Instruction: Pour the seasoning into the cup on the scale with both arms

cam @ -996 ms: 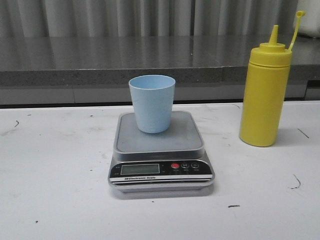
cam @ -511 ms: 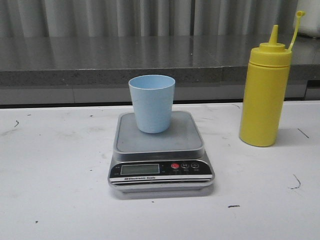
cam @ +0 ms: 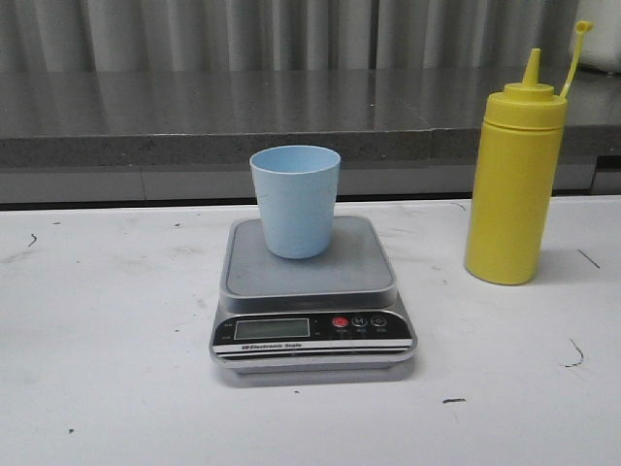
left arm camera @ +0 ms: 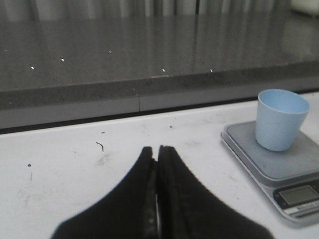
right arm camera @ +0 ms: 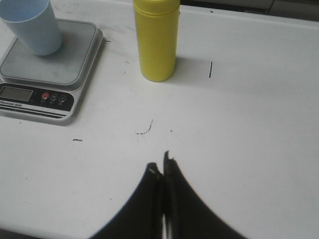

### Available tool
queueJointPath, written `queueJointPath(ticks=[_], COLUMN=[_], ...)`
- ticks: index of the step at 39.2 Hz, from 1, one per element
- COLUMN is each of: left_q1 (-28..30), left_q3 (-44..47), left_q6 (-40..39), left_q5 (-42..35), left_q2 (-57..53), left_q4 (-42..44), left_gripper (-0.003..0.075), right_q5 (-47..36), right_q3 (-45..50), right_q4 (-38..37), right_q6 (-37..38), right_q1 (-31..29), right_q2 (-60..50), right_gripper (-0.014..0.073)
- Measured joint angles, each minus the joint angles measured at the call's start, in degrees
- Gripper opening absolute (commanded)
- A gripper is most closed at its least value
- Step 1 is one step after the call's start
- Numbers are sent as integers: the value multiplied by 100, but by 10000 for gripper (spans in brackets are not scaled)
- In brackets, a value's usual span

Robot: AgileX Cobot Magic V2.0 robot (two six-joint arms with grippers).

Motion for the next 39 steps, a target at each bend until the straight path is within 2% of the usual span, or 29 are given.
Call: queueJointPath(ticks=[7,11,20,39], left_q1=[458,683,1127,1153], left_q3=[1055,1086,1086,1086], left_q6=[0,0,0,0], left_q5=[-1094,-1341,-1511,-1515], left_q2=[-512,-537,-537,-537], left_q4=[-314,-416,-458,-467], left_gripper=[-20,-20,-20,-20], right_q5=[0,0,0,0], right_q3=[0,0,0,0], right_q4=[0,0,0,0], right_q6=[0,0,0,0], right_q1=[0,0,0,0], right_q2=[0,0,-2,-2], right_gripper=[-123,-123,-123,-123])
